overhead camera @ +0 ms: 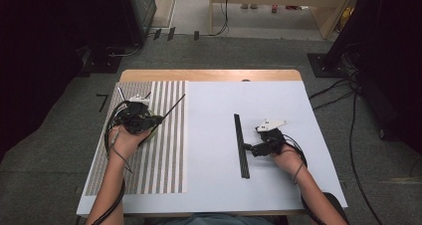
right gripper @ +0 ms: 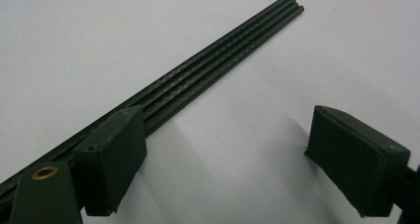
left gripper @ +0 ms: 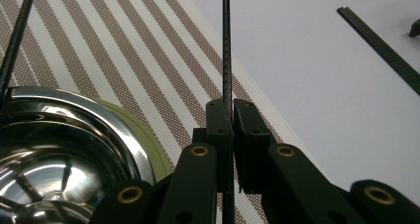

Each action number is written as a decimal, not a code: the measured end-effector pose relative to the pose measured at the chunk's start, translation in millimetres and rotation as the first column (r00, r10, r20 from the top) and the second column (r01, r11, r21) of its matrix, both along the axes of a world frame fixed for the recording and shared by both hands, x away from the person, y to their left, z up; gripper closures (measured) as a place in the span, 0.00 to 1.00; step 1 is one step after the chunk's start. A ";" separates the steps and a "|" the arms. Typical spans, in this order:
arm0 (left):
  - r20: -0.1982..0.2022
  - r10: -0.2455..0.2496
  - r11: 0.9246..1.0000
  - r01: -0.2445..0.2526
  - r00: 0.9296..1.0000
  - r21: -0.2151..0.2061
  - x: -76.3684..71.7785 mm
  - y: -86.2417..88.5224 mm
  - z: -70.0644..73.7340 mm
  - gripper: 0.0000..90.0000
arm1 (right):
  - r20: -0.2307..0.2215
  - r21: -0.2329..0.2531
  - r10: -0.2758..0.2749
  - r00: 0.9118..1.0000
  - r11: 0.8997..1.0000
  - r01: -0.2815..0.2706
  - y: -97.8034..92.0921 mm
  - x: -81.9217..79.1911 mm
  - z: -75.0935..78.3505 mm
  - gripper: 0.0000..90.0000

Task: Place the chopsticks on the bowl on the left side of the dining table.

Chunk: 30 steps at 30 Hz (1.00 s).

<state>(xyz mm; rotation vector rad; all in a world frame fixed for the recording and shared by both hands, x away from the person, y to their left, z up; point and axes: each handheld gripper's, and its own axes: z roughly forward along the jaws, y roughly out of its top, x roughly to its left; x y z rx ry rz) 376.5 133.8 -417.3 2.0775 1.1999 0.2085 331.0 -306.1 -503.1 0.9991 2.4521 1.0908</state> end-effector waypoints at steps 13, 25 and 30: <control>0.003 0.014 1.000 -0.014 1.000 0.007 -1.7 12.5 2.7 0.97 | 0.000 0.000 0.000 1.000 1.000 0.000 0.0 0.0 0.0 0.17; 0.010 0.055 0.998 -0.055 0.998 0.004 -2.6 32.9 5.4 0.97 | 0.000 0.000 0.000 1.000 1.000 0.000 0.0 0.0 0.0 0.17; 0.002 0.057 0.998 -0.057 0.998 0.017 -1.5 37.1 3.3 0.97 | 0.000 0.000 0.000 1.000 1.000 0.000 0.0 0.0 0.0 0.17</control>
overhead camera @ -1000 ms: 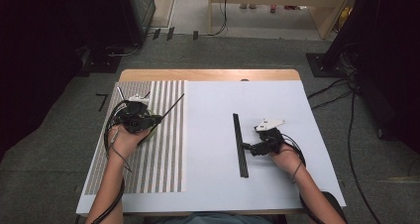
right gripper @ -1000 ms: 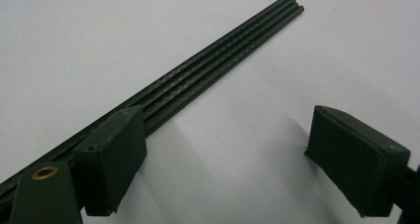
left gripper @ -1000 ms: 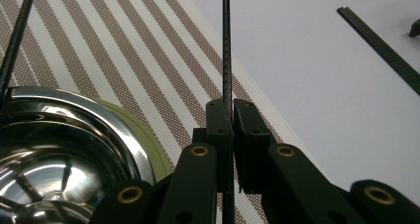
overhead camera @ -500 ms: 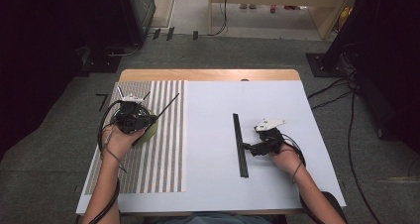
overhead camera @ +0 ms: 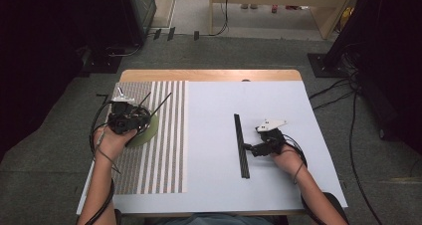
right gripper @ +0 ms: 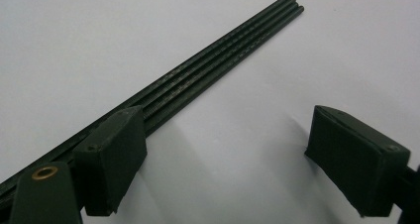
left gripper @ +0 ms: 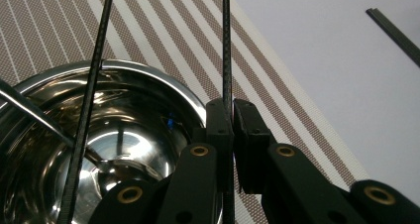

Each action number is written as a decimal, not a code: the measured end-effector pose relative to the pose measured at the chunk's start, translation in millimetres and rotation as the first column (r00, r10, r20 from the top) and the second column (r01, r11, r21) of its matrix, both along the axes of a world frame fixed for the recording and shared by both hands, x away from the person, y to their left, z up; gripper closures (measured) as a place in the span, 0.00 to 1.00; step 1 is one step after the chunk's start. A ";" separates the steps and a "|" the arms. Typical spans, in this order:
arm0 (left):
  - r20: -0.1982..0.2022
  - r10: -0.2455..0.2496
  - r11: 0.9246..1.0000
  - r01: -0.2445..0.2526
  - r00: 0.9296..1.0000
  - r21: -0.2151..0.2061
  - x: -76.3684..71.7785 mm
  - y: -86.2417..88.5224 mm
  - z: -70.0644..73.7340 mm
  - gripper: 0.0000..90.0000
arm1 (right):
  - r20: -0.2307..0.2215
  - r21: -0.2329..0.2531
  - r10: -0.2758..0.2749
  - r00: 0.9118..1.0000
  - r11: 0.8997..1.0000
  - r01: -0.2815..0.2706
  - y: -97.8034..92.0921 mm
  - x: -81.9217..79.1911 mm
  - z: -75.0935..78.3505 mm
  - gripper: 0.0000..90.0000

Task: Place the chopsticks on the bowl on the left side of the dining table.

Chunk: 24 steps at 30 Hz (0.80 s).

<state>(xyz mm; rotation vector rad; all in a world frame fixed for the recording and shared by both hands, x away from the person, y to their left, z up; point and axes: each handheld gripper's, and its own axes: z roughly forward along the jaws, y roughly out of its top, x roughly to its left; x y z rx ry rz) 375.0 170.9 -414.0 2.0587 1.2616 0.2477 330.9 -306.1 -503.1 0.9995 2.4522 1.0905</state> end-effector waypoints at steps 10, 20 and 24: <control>-0.006 0.035 0.999 -0.035 0.999 0.023 2.4 12.8 -5.1 0.97 | 0.000 0.000 0.000 1.000 1.000 0.000 0.0 0.0 0.0 0.17; 0.007 0.059 0.997 -0.059 0.998 0.050 4.8 22.3 -11.6 0.97 | -0.001 0.001 -0.001 1.000 1.000 0.001 0.1 -0.1 0.0 0.17; 0.005 0.064 0.996 -0.064 0.998 0.059 5.6 24.7 -13.5 0.97 | -0.001 0.001 -0.001 1.000 1.000 0.001 0.1 -0.1 0.0 0.17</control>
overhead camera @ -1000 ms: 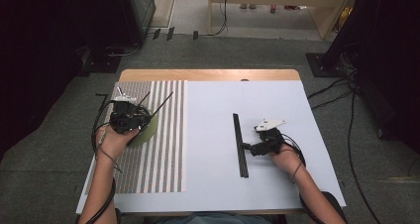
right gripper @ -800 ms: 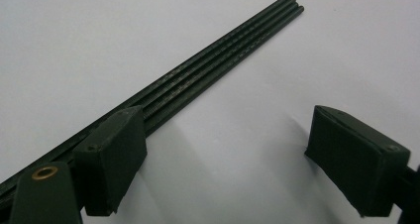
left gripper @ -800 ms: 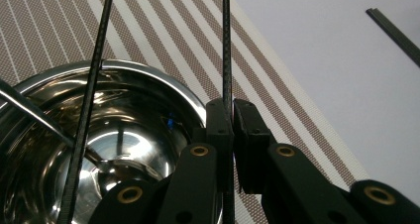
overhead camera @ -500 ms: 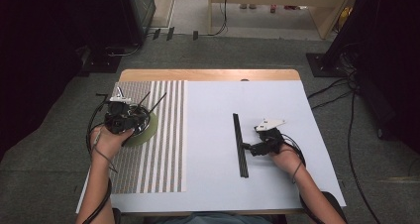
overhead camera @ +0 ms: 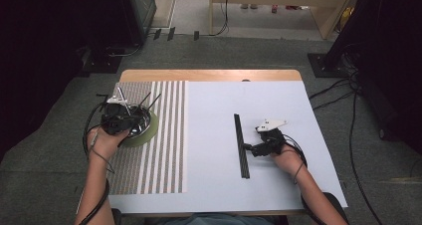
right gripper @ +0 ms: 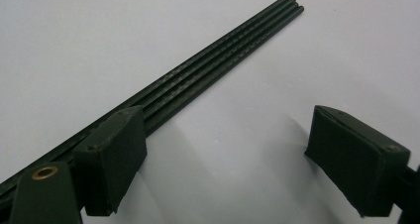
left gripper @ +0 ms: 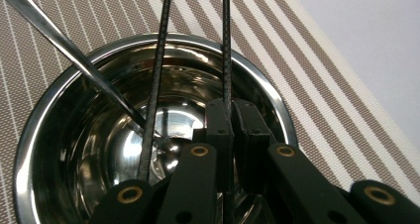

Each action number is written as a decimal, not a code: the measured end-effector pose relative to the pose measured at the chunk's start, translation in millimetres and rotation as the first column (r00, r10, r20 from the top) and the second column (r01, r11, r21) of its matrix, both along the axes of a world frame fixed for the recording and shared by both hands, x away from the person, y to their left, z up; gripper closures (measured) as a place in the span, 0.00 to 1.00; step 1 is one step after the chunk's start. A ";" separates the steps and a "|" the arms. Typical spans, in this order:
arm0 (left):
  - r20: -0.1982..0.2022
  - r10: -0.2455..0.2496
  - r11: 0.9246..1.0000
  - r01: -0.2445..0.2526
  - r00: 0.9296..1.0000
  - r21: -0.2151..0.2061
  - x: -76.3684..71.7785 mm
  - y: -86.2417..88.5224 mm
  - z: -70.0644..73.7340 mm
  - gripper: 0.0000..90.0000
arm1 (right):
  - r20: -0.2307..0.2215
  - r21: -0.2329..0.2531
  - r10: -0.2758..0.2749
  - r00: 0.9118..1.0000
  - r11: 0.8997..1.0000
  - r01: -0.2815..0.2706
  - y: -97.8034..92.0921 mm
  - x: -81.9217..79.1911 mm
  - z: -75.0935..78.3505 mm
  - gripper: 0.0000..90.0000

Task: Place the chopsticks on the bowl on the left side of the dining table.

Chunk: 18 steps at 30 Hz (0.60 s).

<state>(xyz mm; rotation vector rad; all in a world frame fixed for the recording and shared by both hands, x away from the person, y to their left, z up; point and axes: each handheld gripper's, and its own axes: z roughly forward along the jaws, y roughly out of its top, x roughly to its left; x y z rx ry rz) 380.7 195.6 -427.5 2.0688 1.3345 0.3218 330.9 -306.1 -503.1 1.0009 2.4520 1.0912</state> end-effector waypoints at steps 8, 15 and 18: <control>0.035 0.012 0.999 -0.013 0.999 0.043 -0.2 5.4 -0.3 0.97 | 0.000 0.000 0.000 1.000 1.000 0.000 0.0 0.0 0.0 0.17; 0.039 0.022 0.999 -0.023 0.999 0.046 -0.8 10.4 -0.3 0.97 | 0.000 0.000 0.000 1.000 1.000 0.000 0.0 0.0 0.0 0.17; 0.037 0.026 0.998 -0.028 0.999 0.053 -1.5 12.9 0.0 0.97 | -0.001 0.000 0.000 1.000 1.000 0.000 0.0 -0.1 0.0 0.17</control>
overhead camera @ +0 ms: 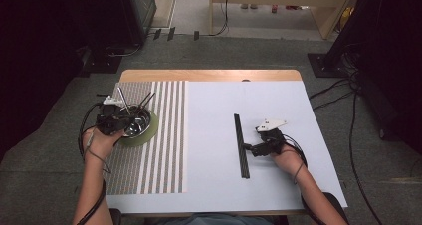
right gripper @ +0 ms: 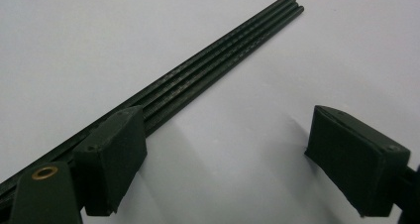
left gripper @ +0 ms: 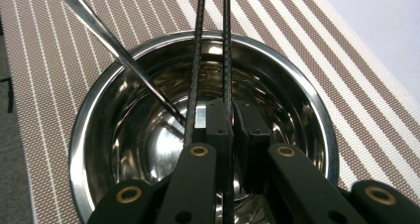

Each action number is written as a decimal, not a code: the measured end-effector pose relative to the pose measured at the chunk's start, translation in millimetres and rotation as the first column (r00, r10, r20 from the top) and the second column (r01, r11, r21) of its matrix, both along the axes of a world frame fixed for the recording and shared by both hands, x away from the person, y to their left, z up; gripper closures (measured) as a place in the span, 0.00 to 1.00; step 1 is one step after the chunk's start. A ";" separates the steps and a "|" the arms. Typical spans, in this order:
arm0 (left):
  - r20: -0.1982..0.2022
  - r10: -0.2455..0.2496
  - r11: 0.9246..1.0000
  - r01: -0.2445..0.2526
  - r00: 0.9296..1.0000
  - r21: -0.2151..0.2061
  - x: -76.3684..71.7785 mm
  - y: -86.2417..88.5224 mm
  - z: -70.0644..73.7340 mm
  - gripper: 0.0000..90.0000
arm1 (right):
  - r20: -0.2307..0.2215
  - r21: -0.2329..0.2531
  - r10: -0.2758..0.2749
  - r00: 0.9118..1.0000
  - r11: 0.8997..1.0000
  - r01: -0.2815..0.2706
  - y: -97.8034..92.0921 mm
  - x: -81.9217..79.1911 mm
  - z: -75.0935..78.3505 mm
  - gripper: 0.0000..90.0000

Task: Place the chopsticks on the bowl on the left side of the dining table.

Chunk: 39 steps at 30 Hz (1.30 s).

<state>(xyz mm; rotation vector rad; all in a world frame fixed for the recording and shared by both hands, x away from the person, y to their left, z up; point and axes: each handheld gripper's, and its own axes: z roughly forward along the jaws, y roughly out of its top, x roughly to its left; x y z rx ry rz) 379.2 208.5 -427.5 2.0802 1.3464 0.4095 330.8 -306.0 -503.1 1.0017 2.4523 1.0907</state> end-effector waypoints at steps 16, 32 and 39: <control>0.043 -0.003 1.000 0.003 0.999 -0.012 -3.3 2.6 5.7 0.85 | 0.001 0.000 0.000 1.000 1.000 0.000 0.0 0.0 0.0 0.17; 0.051 0.053 0.998 -0.055 0.997 0.040 -0.6 4.4 -4.3 0.67 | 0.000 0.000 0.000 1.000 1.000 0.000 0.0 0.0 0.0 0.17; 0.043 0.044 0.998 -0.045 0.998 0.034 0.9 2.7 -6.9 0.72 | 0.001 0.000 0.001 1.000 1.000 -0.001 0.0 0.1 0.0 0.17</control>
